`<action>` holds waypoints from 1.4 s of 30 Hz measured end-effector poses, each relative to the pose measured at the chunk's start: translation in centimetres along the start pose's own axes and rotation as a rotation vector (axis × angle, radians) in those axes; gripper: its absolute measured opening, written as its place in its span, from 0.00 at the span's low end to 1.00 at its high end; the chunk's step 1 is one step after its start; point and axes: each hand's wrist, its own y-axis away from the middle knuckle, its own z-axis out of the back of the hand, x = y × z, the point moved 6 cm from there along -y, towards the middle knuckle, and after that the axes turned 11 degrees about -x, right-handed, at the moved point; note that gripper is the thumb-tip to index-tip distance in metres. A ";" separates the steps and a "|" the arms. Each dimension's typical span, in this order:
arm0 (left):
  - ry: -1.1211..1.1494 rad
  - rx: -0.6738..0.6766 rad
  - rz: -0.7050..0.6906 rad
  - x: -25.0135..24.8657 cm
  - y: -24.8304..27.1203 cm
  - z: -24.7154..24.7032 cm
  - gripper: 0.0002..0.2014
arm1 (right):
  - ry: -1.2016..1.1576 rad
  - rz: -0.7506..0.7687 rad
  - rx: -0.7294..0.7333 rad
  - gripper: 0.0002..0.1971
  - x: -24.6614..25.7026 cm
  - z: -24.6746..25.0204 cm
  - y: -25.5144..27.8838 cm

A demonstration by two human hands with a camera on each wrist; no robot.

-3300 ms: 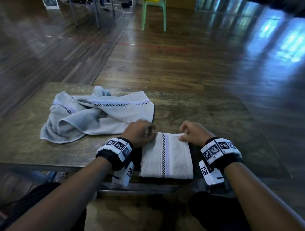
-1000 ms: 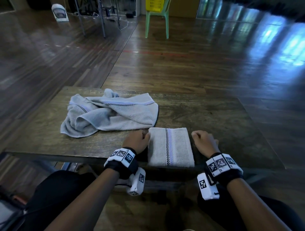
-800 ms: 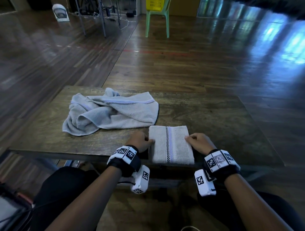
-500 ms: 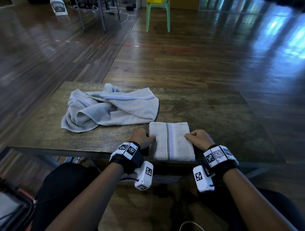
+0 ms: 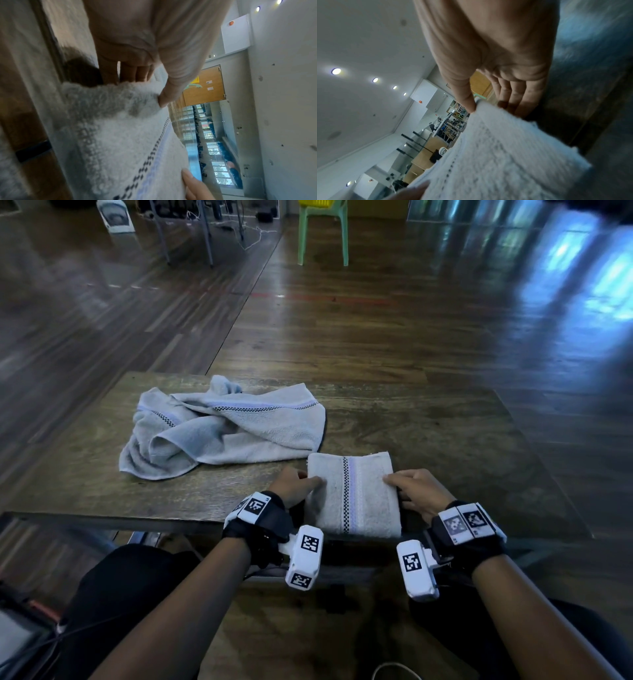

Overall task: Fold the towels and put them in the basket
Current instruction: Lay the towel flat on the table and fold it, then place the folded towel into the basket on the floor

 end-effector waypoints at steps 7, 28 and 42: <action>0.099 0.053 0.048 0.1 0.9 0.1 0.17 | -0.303 -0.191 0.100 0.04 -1.1 -0.1 1.4; 0.358 -0.027 -0.203 -3.8 16.6 8.6 0.09 | -0.365 0.228 0.110 0.10 4.1 1.8 17.9; 0.558 -0.386 -0.266 -2.7 23.7 20.4 0.03 | -0.319 0.562 0.371 0.08 14.6 -4.6 23.0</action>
